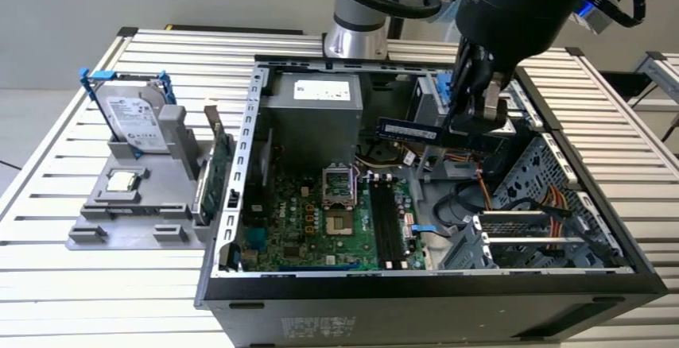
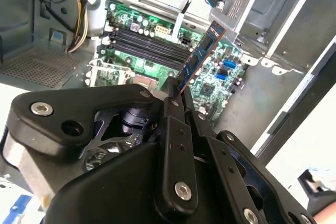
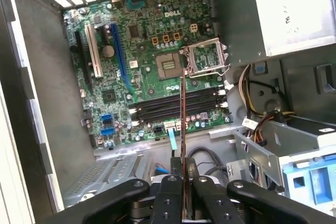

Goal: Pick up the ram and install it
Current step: 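Insert the ram into the slot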

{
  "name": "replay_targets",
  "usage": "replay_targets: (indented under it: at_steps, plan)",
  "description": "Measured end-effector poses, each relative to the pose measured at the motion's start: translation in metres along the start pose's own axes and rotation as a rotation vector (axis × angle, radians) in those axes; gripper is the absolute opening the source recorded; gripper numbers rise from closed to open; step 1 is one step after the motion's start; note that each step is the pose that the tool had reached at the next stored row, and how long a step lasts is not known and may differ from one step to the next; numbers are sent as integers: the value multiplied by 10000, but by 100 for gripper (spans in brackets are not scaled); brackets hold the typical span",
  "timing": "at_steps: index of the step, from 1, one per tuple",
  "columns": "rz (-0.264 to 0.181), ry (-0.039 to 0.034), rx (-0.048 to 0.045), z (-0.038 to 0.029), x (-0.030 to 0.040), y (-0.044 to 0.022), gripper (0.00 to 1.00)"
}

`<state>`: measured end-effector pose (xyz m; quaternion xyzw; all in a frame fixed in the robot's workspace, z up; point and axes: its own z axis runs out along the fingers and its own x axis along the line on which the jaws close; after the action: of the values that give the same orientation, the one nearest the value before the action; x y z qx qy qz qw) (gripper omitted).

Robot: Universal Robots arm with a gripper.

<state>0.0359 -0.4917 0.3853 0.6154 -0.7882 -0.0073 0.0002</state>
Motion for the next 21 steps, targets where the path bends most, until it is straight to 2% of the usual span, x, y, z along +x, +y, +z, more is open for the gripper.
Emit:
replay_targets:
  at_steps: [21]
  plan:
    - [2664,-33,23,8,0,0,0]
